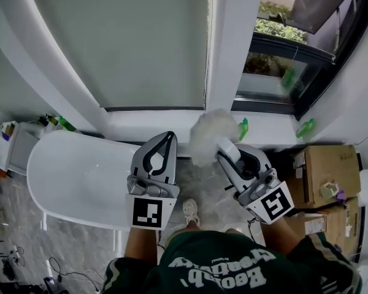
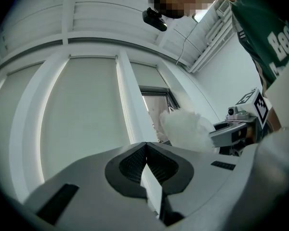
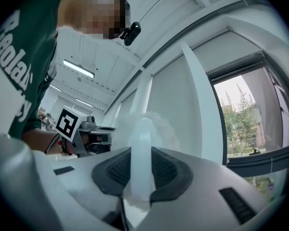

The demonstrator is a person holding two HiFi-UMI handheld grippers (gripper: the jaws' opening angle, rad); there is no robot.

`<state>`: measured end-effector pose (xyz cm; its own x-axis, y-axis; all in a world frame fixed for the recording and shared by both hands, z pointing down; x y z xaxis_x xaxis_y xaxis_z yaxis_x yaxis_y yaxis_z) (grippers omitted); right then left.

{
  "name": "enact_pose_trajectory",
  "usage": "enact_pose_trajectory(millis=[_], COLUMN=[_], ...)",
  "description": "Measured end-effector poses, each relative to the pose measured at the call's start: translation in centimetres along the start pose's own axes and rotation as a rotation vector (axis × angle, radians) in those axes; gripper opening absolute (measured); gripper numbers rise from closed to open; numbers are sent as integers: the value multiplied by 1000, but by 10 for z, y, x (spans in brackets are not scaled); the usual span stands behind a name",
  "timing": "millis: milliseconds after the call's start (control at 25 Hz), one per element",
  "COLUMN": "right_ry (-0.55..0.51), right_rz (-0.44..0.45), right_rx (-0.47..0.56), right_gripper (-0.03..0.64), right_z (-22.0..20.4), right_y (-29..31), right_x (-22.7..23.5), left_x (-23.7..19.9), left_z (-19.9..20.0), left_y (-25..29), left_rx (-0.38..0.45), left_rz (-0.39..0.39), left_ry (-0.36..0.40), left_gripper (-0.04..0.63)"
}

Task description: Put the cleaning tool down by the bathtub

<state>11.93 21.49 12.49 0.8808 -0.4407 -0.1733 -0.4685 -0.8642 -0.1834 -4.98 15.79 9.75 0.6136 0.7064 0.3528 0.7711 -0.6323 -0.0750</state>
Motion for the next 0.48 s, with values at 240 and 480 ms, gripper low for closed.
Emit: enact_pose_trajectory(millis=[240,480], right_ry=[-6,-10], right_rz=[-10,-31], right_rx=[-7,-9], right_gripper=[94,94], right_z=[-9,-23], right_y=[42,83], right_x=[6,17], left_x=[-38,-76], left_z=[-18,-34], left_y=[17,43], left_rx=[4,3], left_rz=[-9,-26], left_ry=[-16,-12], left_gripper=[9,9])
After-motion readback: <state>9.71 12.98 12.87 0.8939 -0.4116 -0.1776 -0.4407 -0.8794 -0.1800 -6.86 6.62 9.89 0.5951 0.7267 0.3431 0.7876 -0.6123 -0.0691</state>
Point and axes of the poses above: the fingertips, and each gripper's own axes: y forward along the fingers, x to its right, z out of its top, the point moved 6 cm from there along -y, backward along the fingers, and after that the axes turned 7 degrees about -z, right-handed, at the moved point
